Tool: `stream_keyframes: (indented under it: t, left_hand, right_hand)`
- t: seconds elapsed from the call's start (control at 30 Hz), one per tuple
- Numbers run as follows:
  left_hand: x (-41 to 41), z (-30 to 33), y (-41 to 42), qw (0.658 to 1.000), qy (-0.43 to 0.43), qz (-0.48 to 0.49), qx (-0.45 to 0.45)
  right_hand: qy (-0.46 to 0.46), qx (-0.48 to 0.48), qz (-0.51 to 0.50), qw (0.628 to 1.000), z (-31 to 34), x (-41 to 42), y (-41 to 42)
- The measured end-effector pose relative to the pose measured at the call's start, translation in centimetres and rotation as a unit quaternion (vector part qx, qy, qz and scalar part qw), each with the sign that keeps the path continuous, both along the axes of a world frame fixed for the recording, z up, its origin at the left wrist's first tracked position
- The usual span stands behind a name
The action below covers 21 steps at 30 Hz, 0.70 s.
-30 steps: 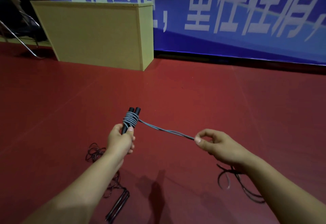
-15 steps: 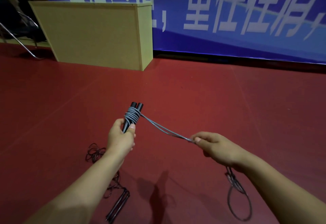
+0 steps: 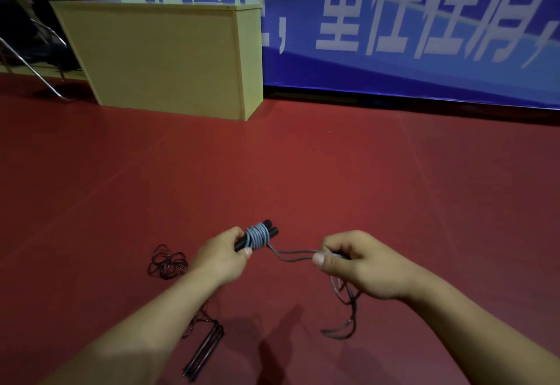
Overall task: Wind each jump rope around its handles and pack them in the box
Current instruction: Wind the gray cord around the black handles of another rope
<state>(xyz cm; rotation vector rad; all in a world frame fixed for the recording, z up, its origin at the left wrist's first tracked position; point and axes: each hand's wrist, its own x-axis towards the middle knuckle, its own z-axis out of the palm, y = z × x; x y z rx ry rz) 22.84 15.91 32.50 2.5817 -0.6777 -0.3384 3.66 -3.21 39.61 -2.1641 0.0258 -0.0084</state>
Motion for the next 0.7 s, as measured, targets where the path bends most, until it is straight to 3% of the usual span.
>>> stream_keyframes:
  t: [0.1, 0.23, 0.5, 0.7]
  left_hand:
    - [-1.2, -0.1, -0.6, 0.994, 0.006, -0.084, 0.066]
    - [-2.3, 0.3, -1.3, 0.981, 0.032, -0.179, 0.071]
    - [-5.1, 2.2, -1.5, 0.900, 0.282, -0.331, 0.025]
    - [-6.6, 4.7, -1.8, 0.864, 0.350, -0.360, -0.037]
  right_hand:
    - [-0.047, -0.026, -0.022, 0.998, 0.1, 0.3, -0.2]
    - [-0.120, -0.050, -0.065, 0.989, 0.3, 0.5, -0.6]
    - [-0.194, -0.150, -0.213, 0.946, -1.4, 0.9, -2.9]
    - [-0.188, -0.168, -0.307, 0.918, -2.8, 1.3, -4.1]
